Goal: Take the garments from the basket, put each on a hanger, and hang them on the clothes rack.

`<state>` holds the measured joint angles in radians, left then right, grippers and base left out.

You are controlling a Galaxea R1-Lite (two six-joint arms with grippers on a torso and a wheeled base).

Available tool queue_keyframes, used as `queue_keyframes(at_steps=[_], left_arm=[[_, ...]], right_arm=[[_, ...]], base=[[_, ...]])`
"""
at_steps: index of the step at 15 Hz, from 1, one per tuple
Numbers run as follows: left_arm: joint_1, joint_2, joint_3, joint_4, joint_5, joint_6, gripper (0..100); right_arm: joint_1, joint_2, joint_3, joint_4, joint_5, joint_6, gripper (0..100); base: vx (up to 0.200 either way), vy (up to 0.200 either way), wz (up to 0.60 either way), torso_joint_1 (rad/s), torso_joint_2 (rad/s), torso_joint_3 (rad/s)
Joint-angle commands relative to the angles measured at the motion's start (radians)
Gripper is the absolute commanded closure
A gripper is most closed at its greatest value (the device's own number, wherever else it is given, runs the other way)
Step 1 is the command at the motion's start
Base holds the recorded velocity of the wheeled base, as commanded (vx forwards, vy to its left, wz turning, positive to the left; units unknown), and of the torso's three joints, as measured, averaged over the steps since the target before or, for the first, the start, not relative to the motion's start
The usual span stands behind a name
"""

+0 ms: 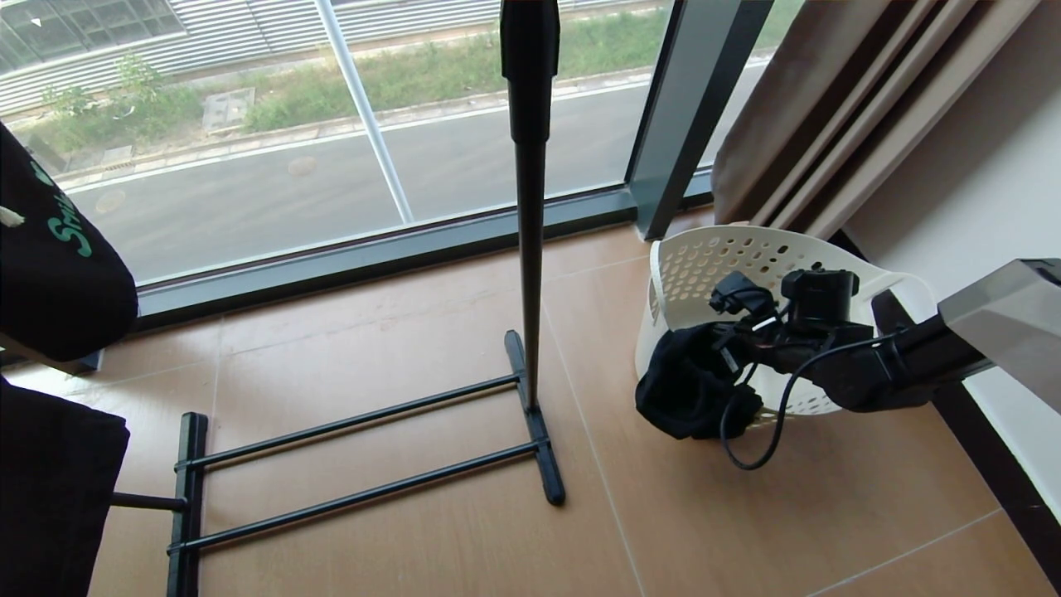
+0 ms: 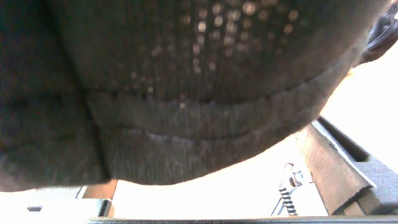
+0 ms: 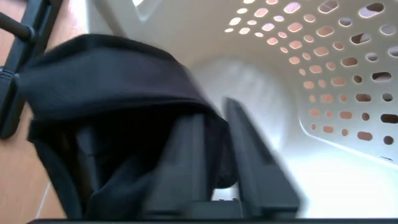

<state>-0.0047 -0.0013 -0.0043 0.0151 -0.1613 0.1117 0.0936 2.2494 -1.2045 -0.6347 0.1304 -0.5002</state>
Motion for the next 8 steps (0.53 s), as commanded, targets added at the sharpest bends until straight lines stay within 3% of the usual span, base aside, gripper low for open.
queue_keyframes(at_steps=[1, 4, 8], left_arm=[[0.000, 0.001, 0.000, -0.001, 0.000, 0.000, 0], [0.000, 0.001, 0.000, 0.000, 0.000, 0.000, 0], [0.000, 0.001, 0.000, 0.000, 0.000, 0.000, 0]], right_arm=[[0.003, -0.094, 0.066, -0.026, 0.001, -0.001, 100], [0.005, -0.212, 0.207, -0.103, 0.001, -0.001, 100], [0.067, -0.579, 0.554, -0.229, 0.001, -0.001, 100]], base=[[0.000, 0.000, 0.00, 0.000, 0.00, 0.000], [0.000, 0.000, 0.00, 0.000, 0.00, 0.000], [0.000, 0.000, 0.00, 0.000, 0.00, 0.000]])
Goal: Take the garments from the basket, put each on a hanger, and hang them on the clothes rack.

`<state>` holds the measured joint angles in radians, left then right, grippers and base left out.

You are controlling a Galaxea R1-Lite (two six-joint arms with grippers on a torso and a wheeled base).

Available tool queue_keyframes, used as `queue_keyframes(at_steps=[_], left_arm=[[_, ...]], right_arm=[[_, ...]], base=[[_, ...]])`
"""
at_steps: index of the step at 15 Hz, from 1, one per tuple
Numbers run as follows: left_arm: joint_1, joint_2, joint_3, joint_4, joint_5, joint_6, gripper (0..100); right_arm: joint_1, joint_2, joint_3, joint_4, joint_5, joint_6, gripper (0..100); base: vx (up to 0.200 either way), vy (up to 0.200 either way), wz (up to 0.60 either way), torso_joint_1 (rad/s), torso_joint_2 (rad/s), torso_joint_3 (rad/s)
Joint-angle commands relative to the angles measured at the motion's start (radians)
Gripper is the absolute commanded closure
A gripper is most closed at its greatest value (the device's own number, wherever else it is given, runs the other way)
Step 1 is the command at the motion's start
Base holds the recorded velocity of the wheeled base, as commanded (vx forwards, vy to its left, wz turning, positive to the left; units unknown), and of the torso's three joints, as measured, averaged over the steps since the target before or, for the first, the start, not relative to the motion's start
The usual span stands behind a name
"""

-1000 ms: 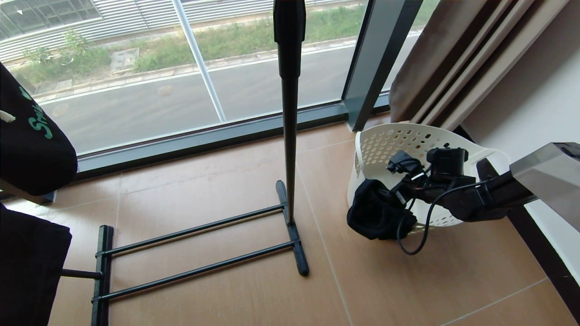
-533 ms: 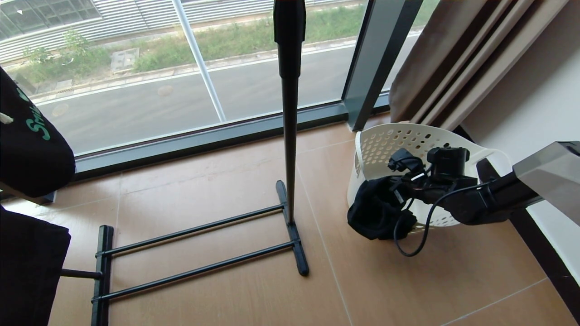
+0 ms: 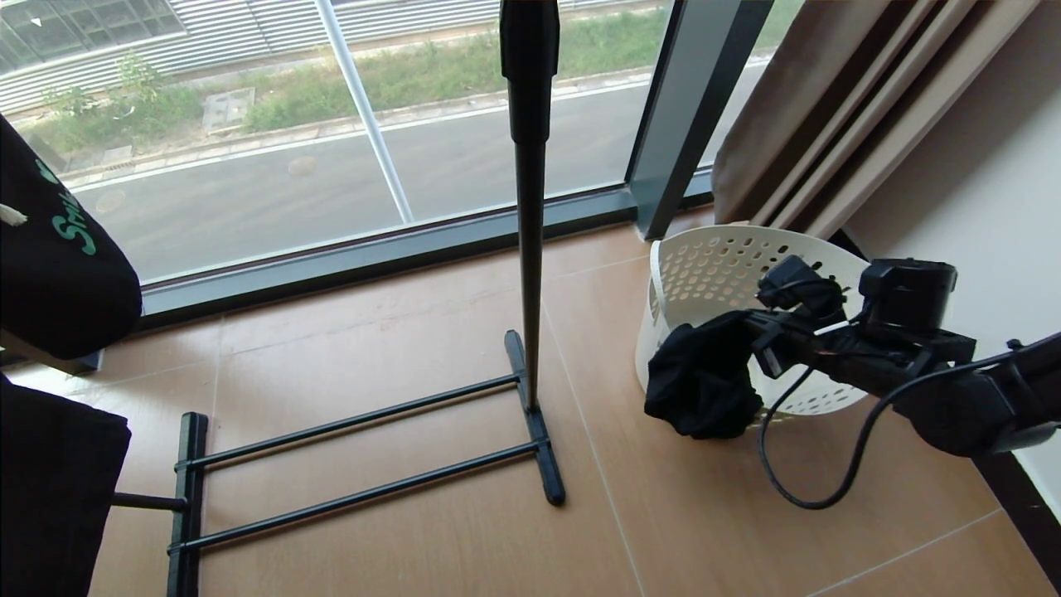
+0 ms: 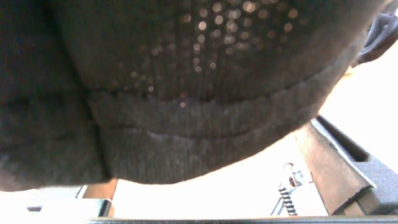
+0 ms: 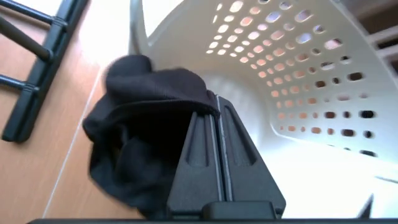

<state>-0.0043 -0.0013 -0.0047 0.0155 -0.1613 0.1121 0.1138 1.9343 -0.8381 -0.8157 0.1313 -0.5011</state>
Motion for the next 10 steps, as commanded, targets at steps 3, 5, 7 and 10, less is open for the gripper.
queue_keyframes(at_steps=[3, 5, 7, 10], left_arm=[[0.000, 0.001, 0.000, 0.000, 0.000, 0.000, 0], [0.000, 0.001, 0.000, 0.000, 0.000, 0.000, 0], [0.000, 0.001, 0.000, 0.000, 0.000, 0.000, 0], [0.000, 0.001, 0.000, 0.000, 0.000, 0.000, 0]], right_arm=[[0.147, -0.520, 0.295, -0.033, -0.004, -0.011, 100], [0.228, -0.624, 0.295, 0.026, -0.007, -0.011, 100], [0.259, -0.675, 0.294, 0.098, -0.028, -0.028, 100], [0.259, -0.676, 0.289, 0.099, -0.039, -0.030, 100]], base=[[0.000, 0.000, 0.00, 0.000, 0.00, 0.000], [0.000, 0.000, 0.00, 0.000, 0.00, 0.000], [0.000, 0.000, 0.00, 0.000, 0.00, 0.000], [0.000, 0.000, 0.00, -0.002, 0.00, 0.134]])
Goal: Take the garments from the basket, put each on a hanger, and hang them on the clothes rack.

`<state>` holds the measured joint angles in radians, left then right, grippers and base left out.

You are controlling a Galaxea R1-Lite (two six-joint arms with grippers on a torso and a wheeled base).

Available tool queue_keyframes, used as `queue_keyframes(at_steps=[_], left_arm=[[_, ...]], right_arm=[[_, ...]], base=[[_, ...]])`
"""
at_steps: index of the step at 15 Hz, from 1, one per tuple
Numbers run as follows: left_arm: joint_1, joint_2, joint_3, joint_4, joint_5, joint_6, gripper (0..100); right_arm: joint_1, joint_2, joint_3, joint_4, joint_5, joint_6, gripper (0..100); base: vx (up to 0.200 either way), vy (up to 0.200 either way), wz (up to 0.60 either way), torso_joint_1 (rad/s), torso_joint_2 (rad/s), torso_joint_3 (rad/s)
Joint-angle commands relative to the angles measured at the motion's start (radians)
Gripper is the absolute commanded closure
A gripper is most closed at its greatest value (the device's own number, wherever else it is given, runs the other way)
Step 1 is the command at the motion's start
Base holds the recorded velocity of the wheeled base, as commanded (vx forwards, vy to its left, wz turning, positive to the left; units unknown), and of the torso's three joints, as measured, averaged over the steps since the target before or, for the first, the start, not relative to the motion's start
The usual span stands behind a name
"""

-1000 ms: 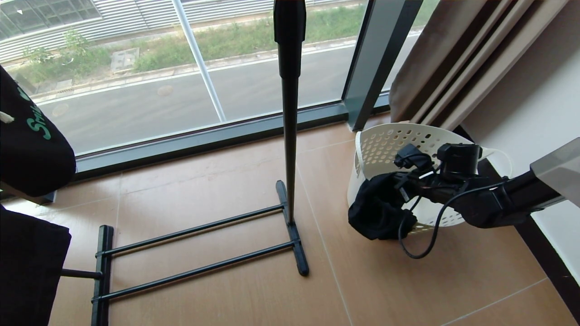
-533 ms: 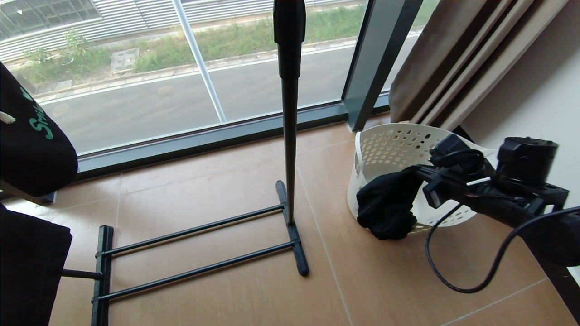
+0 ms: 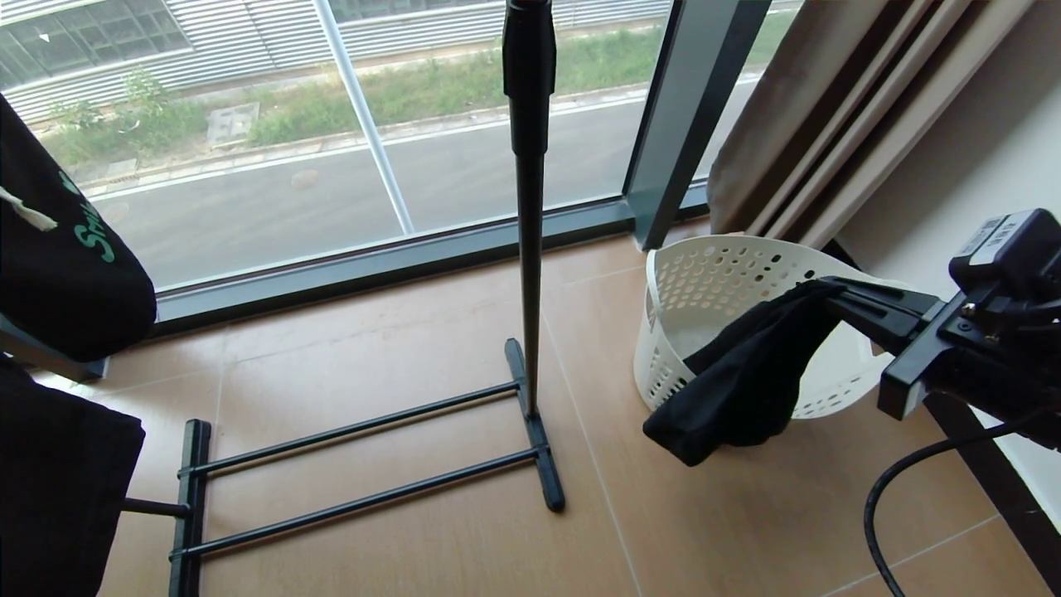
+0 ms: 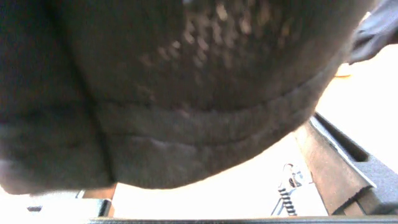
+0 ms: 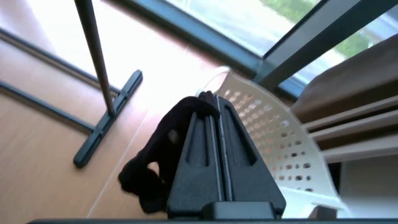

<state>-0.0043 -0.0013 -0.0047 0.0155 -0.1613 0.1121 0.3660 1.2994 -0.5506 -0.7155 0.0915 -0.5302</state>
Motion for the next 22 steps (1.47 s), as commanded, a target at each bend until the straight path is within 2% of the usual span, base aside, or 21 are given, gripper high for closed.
queue_keyframes(at_steps=[1, 22], left_arm=[[0.000, 0.001, 0.000, 0.000, 0.000, 0.000, 0], [0.000, 0.001, 0.000, 0.000, 0.000, 0.000, 0]], right_arm=[[0.007, -0.041, 0.001, -0.001, -0.001, -0.001, 100], [0.007, -0.026, 0.003, 0.002, -0.001, -0.001, 100]], base=[[0.000, 0.000, 0.00, 0.002, 0.01, 0.178], [0.000, 0.000, 0.00, 0.002, 0.00, 0.202]])
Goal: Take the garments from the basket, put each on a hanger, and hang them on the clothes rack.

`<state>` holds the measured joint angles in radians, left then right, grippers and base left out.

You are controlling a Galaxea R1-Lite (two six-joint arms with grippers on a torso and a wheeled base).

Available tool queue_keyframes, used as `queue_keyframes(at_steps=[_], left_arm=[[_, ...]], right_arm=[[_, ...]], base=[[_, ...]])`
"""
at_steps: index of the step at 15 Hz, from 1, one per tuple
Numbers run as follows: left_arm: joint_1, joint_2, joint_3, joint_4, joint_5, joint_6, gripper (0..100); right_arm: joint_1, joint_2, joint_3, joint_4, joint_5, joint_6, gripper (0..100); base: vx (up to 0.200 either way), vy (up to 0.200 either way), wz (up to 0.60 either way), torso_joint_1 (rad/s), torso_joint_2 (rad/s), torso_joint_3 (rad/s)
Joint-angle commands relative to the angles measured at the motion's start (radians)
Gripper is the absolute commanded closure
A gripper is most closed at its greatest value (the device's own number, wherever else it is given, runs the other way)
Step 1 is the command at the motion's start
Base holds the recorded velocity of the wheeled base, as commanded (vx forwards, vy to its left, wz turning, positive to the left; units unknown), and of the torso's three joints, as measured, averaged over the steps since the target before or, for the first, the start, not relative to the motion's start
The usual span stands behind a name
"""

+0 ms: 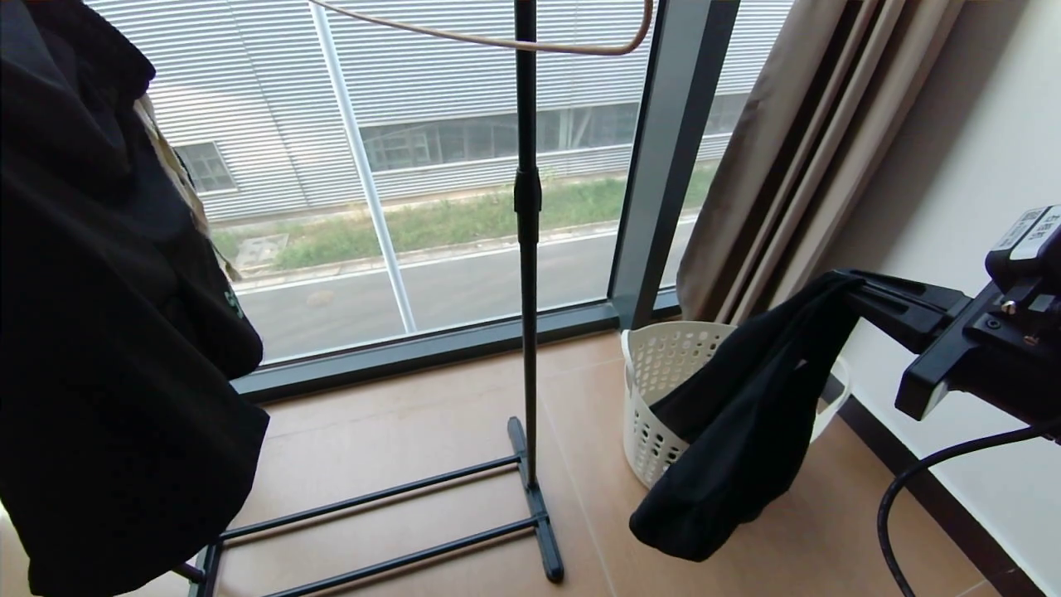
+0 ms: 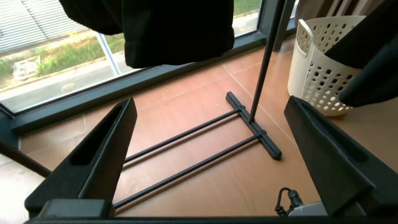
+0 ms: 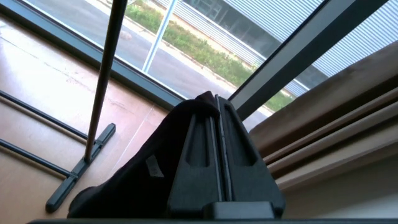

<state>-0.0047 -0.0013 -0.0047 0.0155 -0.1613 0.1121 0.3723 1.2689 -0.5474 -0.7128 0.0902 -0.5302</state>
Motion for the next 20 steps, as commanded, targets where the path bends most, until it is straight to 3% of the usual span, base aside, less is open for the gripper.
queue_keyframes(at_steps=[1, 13, 20], left_arm=[[0.000, 0.001, 0.000, 0.000, 0.000, 0.000, 0], [0.000, 0.001, 0.000, 0.000, 0.000, 0.000, 0], [0.000, 0.001, 0.000, 0.000, 0.000, 0.000, 0]], right_arm=[[0.000, 0.004, 0.000, -0.001, 0.000, -0.001, 100], [0.000, 0.012, 0.001, -0.004, 0.000, -0.001, 100], [0.000, 0.030, -0.003, -0.005, 0.002, 0.009, 100]], base=[[0.000, 0.000, 0.00, 0.002, 0.00, 0.198], [0.000, 0.000, 0.00, 0.003, 0.00, 0.196], [0.000, 0.000, 0.00, 0.009, -0.05, -0.019]])
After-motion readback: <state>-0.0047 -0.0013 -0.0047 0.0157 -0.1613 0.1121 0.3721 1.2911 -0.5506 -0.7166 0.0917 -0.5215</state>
